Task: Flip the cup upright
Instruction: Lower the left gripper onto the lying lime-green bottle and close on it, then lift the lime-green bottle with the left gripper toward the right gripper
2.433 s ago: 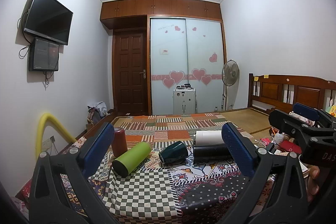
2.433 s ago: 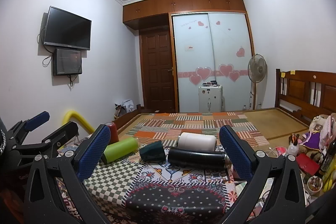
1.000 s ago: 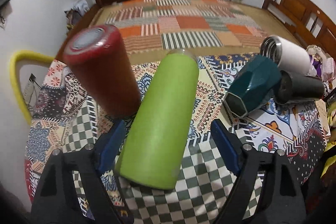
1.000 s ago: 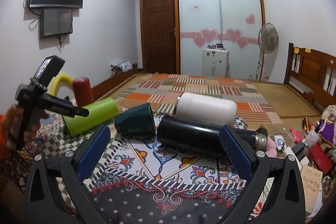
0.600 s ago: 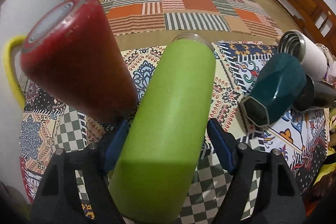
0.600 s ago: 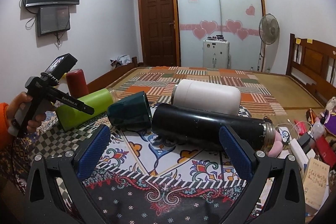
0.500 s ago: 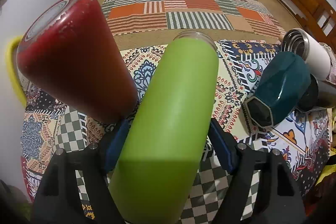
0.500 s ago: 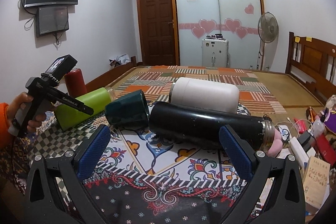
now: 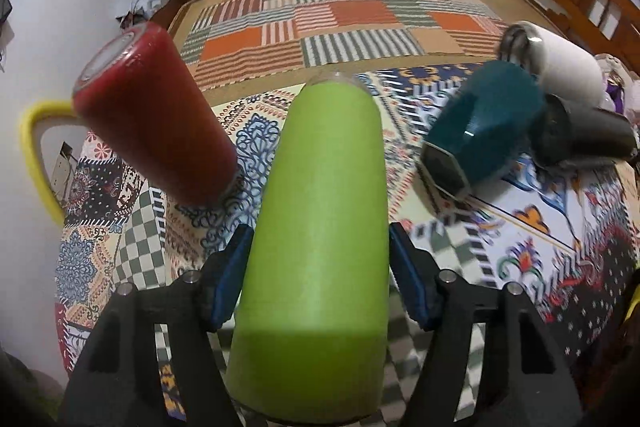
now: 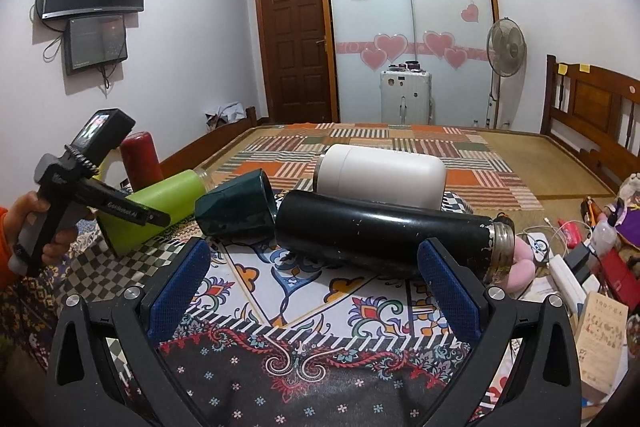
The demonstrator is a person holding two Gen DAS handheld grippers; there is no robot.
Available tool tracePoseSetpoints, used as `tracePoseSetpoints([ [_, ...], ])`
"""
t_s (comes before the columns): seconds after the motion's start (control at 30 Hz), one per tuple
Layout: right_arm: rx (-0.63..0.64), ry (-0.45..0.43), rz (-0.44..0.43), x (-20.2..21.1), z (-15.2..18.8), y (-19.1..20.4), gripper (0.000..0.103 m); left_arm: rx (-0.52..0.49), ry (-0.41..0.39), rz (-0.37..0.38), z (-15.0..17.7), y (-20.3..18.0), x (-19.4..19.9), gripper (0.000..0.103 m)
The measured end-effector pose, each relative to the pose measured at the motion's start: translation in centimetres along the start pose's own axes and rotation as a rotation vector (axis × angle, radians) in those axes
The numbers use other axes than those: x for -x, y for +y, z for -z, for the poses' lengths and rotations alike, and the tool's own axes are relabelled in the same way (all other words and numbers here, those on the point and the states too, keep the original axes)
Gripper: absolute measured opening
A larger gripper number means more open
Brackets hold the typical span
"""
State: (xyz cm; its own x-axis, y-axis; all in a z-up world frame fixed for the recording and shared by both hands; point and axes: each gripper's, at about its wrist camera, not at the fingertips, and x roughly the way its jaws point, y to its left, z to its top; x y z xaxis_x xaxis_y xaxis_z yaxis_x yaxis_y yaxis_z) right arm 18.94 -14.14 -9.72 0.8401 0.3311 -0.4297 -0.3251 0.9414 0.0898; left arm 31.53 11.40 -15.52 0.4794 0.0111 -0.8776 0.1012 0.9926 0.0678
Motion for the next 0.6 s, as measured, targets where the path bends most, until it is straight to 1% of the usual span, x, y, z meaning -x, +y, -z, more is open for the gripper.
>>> tracePoseSetpoints([
  [0.1, 0.0, -0.008, -0.001, 0.5, -0.1, 0.0, 0.103, -0.006, -0.034, 0.01, 0.9, -0.6, 1.6, 0.065],
  [0.17, -0.001, -0.013, 0.0, 0.9, -0.1, 0.1, 0.103, -0.024, -0.066, -0.007, 1.6, -1.2, 2.9, 0.065],
  [0.33, 0.004, -0.024, -0.001, 2.1, -0.3, 0.5, 0.103, -0.023, -0.091, 0.004, 3.2, -2.1, 5.0, 0.064],
  [0.43, 0.009, -0.03, -0.001, 2.9, -0.2, 0.7, 0.103, -0.023, -0.122, -0.009, 4.2, -2.9, 6.6, 0.064],
  [0.6, 0.015, -0.044, 0.001, 4.4, -0.3, 1.1, 0.103, -0.02, -0.17, -0.002, 6.3, -4.1, 9.4, 0.064],
])
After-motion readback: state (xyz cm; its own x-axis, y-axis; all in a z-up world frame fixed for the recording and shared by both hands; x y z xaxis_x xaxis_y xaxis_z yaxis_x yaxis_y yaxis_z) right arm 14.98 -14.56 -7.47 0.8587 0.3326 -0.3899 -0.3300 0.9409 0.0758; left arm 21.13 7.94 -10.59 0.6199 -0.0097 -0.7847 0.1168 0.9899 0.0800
